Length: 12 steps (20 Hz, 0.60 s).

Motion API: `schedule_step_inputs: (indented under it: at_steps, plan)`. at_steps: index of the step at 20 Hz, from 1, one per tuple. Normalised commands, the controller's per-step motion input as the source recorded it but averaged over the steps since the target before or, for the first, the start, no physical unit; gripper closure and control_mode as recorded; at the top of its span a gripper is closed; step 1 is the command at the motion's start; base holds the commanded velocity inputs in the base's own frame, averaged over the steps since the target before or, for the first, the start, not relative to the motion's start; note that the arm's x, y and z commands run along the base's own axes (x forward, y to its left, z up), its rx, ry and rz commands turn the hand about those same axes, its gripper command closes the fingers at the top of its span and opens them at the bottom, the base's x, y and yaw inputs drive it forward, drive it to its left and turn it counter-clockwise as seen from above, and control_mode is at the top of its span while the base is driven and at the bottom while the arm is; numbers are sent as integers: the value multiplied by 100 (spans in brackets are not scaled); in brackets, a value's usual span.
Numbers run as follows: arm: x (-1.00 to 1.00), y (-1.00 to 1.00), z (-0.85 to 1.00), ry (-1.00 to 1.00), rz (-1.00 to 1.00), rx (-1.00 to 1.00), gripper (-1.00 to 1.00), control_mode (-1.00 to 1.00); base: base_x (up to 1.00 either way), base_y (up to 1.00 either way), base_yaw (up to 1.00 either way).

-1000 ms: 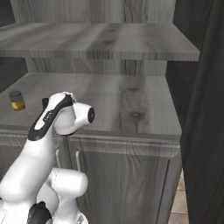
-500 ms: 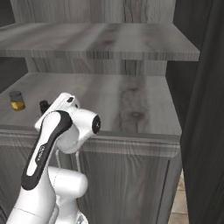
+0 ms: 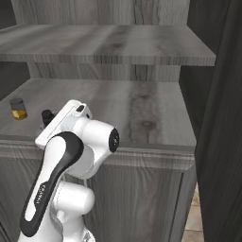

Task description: Collect the turmeric, mayonnaise, and shaker from the cabinet and place them next to the stove.

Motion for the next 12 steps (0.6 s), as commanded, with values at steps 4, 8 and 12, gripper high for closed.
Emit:
schedule_step_inputs:
  at_steps: [4,8,12]
  plan:
    - [-59,-15,18,0,0,0,100,-100,0,0,0]
    - [-57,7,-8,0,0,-2,100,-100,0,0,0]
    - [-48,18,-17,0,0,-4,100,-100,0,0,0]
